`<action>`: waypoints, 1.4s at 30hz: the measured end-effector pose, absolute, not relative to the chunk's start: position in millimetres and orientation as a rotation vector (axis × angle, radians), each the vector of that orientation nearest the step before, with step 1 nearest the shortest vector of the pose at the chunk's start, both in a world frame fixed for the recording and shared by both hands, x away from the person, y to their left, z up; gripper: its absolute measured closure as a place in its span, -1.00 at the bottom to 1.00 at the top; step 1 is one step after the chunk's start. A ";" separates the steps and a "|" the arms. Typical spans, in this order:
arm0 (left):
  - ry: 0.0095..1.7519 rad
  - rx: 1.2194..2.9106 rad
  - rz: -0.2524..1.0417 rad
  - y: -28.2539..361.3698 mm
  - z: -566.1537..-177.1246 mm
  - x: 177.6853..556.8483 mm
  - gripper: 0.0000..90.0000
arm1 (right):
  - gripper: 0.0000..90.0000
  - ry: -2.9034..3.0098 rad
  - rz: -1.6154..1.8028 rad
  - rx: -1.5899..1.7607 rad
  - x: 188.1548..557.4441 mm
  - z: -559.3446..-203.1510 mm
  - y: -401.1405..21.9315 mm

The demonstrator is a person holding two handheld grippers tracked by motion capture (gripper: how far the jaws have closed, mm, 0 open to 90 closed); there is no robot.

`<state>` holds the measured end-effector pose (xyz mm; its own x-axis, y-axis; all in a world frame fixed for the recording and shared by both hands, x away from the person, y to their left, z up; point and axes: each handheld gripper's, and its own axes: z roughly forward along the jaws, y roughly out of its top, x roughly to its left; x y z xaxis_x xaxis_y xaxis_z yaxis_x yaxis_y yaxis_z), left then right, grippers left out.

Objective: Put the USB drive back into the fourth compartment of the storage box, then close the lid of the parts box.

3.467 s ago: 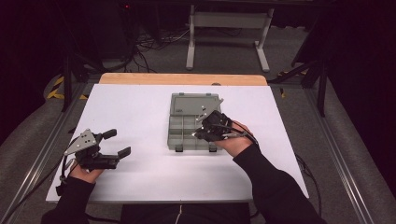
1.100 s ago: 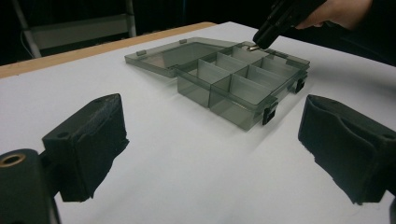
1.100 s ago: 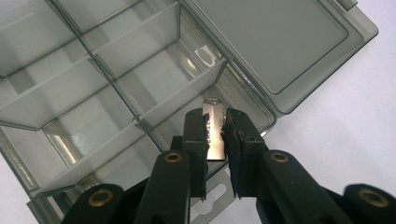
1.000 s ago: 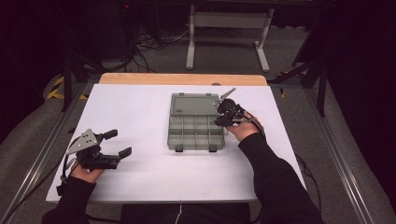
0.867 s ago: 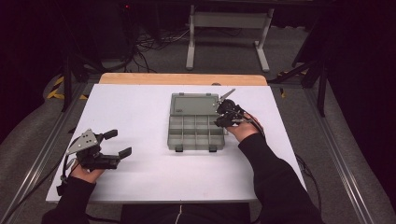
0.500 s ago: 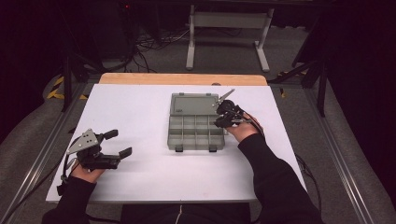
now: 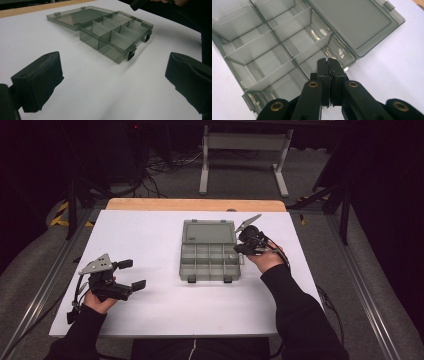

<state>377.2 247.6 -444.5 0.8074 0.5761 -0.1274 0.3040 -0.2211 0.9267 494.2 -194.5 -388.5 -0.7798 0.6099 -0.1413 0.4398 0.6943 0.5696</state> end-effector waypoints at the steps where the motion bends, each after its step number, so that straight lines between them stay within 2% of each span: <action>1: 0.671 1.833 0.294 246.1 -443.6 377.9 -0.93 | 1.00 2.581 0.752 0.828 493.5 -387.5 -196.4; 3: 0.650 1.858 0.302 242.2 -441.1 379.6 -0.93 | 1.00 2.573 0.759 0.829 492.8 -386.3 -199.8; 7: 0.647 1.891 0.323 235.5 -436.4 385.3 -0.63 | 1.00 2.565 0.764 0.849 492.0 -384.5 -205.6; 8: 0.656 1.907 0.313 233.5 -434.7 388.2 -0.63 | 1.00 2.562 0.767 0.848 492.2 -384.1 -206.9; 9: 0.669 1.926 0.318 231.0 -431.6 393.1 -0.42 | 1.00 2.557 0.775 0.859 492.6 -383.0 -209.6; 10: 0.669 1.926 0.318 231.0 -431.6 393.1 -0.35 | 1.00 2.557 0.775 0.859 492.6 -383.0 -209.6; 11: 0.676 1.937 0.313 229.4 -428.2 398.3 -0.35 | 1.00 2.554 0.778 0.859 493.3 -382.7 -210.7; 17: 0.679 1.951 0.260 221.5 -416.0 419.7 0.02 | 1.00 2.550 0.786 0.859 496.6 -380.0 -216.0; 22: 0.719 2.011 0.217 213.1 -410.8 440.3 0.43 | 1.00 2.544 0.796 0.853 500.3 -378.7 -219.3; 25: 0.726 2.070 0.219 205.2 -407.2 453.1 0.83 | 1.00 2.541 0.799 0.853 503.9 -378.9 -220.8; 27: 0.739 2.082 0.227 201.5 -406.4 459.9 0.97 | 1.00 2.541 0.801 0.845 505.9 -379.6 -220.7; 42: 0.852 2.210 0.300 165.8 -409.4 509.0 1.00 | 1.00 2.569 0.733 0.805 527.6 -385.1 -215.7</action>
